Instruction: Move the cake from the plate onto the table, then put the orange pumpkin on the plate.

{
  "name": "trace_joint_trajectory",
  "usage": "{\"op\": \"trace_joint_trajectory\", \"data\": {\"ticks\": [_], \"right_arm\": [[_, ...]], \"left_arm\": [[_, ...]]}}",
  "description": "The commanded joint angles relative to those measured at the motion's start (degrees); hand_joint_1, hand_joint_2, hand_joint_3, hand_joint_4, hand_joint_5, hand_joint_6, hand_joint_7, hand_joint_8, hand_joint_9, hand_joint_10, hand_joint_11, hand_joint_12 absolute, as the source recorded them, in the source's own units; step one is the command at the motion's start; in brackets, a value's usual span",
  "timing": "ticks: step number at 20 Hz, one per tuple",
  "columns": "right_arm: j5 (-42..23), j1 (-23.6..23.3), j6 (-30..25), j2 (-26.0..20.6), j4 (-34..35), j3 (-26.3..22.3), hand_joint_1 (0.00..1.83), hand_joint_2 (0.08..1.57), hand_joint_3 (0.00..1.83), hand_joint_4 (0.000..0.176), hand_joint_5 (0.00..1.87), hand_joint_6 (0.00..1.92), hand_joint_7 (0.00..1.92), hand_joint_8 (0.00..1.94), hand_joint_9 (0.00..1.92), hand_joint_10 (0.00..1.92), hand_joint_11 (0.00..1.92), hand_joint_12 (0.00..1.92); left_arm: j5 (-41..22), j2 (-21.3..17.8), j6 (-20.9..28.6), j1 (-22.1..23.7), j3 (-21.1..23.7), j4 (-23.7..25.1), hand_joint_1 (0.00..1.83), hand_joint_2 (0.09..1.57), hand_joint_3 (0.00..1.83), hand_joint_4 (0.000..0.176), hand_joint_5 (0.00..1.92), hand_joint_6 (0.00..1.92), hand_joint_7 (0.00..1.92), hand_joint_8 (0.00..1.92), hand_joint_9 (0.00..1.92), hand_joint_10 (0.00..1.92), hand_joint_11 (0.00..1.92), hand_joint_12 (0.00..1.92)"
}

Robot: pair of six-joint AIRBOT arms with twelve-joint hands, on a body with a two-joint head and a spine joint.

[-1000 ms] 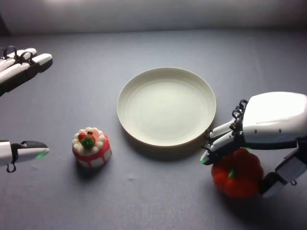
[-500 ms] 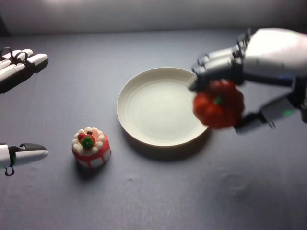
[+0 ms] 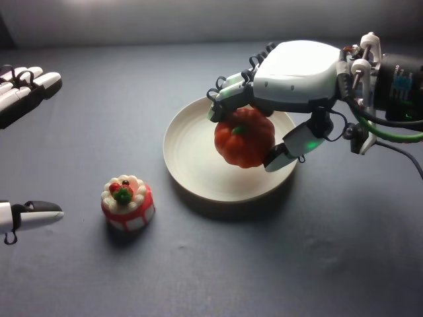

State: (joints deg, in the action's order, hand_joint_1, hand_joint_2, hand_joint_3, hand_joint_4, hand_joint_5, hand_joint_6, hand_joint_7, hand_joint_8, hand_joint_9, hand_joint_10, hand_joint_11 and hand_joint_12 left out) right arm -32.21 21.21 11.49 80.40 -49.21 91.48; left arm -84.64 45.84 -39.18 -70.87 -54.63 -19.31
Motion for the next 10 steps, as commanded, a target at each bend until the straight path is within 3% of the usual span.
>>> {"op": "trace_joint_trajectory", "data": {"ticks": [1, 2, 3, 4, 5, 6, 7, 8, 9, 10], "right_arm": [[-3.85, -1.35, -0.14, 0.05, 2.42, 0.31, 0.87, 0.96, 0.0, 0.082, 0.3, 0.09, 0.33, 0.14, 0.38, 0.5, 0.18, 1.33], [-3.57, -1.52, -0.14, 0.15, 2.08, 0.45, 0.83, 0.95, 0.0, 0.08, 0.2, 0.02, 0.25, 0.03, 0.3, 0.22, 0.03, 1.19], [-3.36, -1.61, -0.14, 0.14, 1.76, 0.46, 0.81, 0.94, 0.0, 0.106, 0.13, 0.0, 0.17, 0.01, 0.24, 0.11, 0.01, 1.06], [-3.1, -1.63, -0.14, 0.14, 1.63, 0.46, 0.83, 0.92, 0.0, 0.106, 0.12, 0.0, 0.17, 0.0, 0.29, 0.06, 0.0, 1.16], [-2.84, -1.63, -0.14, 0.14, 1.59, 0.32, 0.84, 0.91, 0.0, 0.098, 0.13, 0.0, 0.17, 0.0, 0.29, 0.04, 0.0, 1.16], [-2.82, -1.62, -0.15, 0.12, 1.6, -0.32, 0.83, 0.91, 0.0, 0.091, 0.14, 0.0, 0.18, 0.0, 0.3, 0.03, 0.0, 1.13], [-2.83, -1.62, -0.15, 0.12, 1.61, -0.76, 0.82, 0.92, 0.0, 0.085, 0.13, 0.0, 0.17, 0.0, 0.26, 0.01, 0.0, 1.06], [-2.85, -1.62, -0.15, 0.12, 1.64, -1.46, 0.79, 0.93, 0.0, 0.098, 0.12, 0.0, 0.16, 0.0, 0.26, 0.0, 0.0, 1.08], [-3.04, -1.62, -0.15, 0.09, 1.86, -2.19, 0.79, 0.93, 0.0, 0.1, 0.09, 0.0, 0.18, 0.01, 0.3, 0.02, 0.0, 1.15], [-3.28, -1.62, -0.15, -0.25, 1.99, -2.44, 0.82, 0.92, 0.0, 0.088, 0.1, 0.0, 0.19, 0.0, 0.31, 0.02, 0.0, 1.23]], "left_arm": [[-7.3, 0.12, 0.1, 0.53, -0.33, -0.39, 1.0, 0.82, 0.0, 0.032, 0.16, 0.0, 0.09, 0.0, 0.07, 0.0, 0.0, 0.42], [-7.3, 0.13, 0.13, 0.53, -0.34, -0.39, 1.03, 0.8, 0.0, 0.034, 0.15, 0.0, 0.08, 0.0, 0.07, 0.0, 0.0, 0.46], [-7.3, 0.13, 0.18, 0.54, -0.34, -0.39, 1.03, 0.8, 0.0, 0.036, 0.15, 0.0, 0.09, 0.0, 0.08, 0.01, 0.0, 0.47], [-7.34, 0.13, 0.19, 0.55, -0.3, -0.37, 1.02, 0.81, 0.0, 0.035, 0.16, 0.01, 0.1, 0.01, 0.08, 0.01, 0.0, 0.47], [-7.38, 0.12, 0.18, 0.55, -0.22, -0.36, 1.02, 0.81, 0.0, 0.016, 0.18, 0.01, 0.12, 0.01, 0.1, 0.01, 0.0, 0.54], [-7.7, 0.06, 0.19, 0.54, -0.05, -0.37, 0.99, 0.83, 0.01, 0.017, 0.19, 0.01, 0.12, 0.01, 0.1, 0.01, 0.0, 0.56], [-7.86, 0.05, 0.19, 0.53, 0.0, -0.4, 1.01, 0.81, 0.0, 0.05, 0.18, 0.0, 0.13, 0.0, 0.11, 0.01, 0.0, 0.59], [-8.05, 0.03, 0.19, 0.47, 0.1, -0.43, 1.02, 0.81, 0.0, 0.046, 0.18, 0.0, 0.13, 0.0, 0.1, 0.0, 0.0, 0.56], [-8.25, 0.02, 0.24, 0.34, 0.15, -0.44, 1.0, 0.82, 0.0, 0.042, 0.17, 0.0, 0.12, 0.0, 0.1, 0.0, 0.0, 0.55], [-8.33, 0.02, 0.29, 0.31, 0.16, -0.45, 0.99, 0.81, 0.0, 0.026, 0.17, 0.0, 0.13, 0.0, 0.11, 0.0, 0.0, 0.58]]}}
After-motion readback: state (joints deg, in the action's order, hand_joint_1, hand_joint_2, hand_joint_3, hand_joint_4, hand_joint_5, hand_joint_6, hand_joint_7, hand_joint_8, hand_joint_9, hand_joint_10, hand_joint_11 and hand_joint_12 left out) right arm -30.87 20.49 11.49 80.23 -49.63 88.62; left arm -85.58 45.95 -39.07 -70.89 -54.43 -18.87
